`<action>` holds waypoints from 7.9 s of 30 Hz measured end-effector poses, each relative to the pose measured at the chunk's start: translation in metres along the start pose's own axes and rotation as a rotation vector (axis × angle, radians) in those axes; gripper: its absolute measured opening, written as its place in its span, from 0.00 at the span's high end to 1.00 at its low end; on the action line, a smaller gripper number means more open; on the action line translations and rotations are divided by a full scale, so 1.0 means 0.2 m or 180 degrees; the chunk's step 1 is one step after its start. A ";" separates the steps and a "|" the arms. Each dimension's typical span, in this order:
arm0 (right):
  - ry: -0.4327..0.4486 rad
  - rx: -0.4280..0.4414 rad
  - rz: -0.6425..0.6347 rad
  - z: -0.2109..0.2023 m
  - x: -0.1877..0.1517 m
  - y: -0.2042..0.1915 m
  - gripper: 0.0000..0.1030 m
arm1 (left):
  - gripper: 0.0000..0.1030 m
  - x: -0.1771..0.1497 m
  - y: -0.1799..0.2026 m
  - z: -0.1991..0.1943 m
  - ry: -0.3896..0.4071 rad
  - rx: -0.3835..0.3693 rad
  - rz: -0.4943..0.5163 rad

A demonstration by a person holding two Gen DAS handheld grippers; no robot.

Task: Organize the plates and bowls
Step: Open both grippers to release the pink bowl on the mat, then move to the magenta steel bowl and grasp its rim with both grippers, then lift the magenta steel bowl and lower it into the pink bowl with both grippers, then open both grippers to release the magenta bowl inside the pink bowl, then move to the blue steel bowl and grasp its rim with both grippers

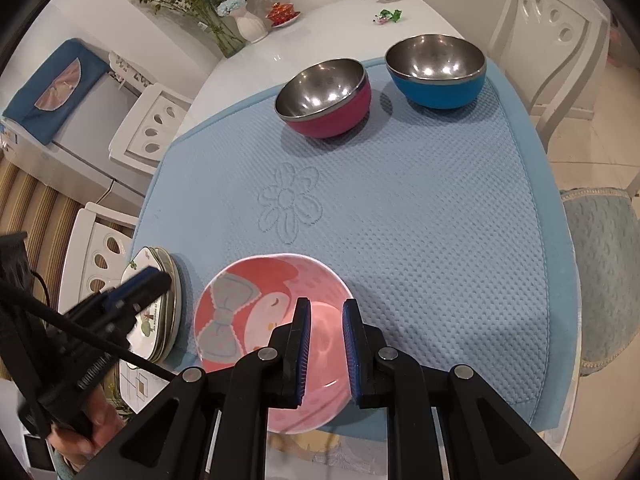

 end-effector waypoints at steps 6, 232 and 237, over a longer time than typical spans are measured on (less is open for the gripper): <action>0.0061 0.0057 0.0006 -0.02 0.06 0.00 0.86 | 0.82 0.15 -0.01 0.02 -0.0027 -0.0288 -0.0189; 0.0375 0.0236 0.1395 0.03 1.11 0.95 0.58 | 0.59 1.21 0.76 0.95 -0.0929 -0.1074 0.0223; 0.0396 0.0154 0.1344 0.08 1.15 0.96 0.62 | 0.70 1.23 0.79 1.03 -0.0995 -0.1059 0.0252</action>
Point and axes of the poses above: each gripper's, at about its wrist camera, not at the fingertips, and z roughly the way its jaws point, y to its right, x to its top, the point moved 10 cm from there along z, roughly the way its jaws point, and after that the axes turned 11 degrees about -y, right-handed, at the moved point
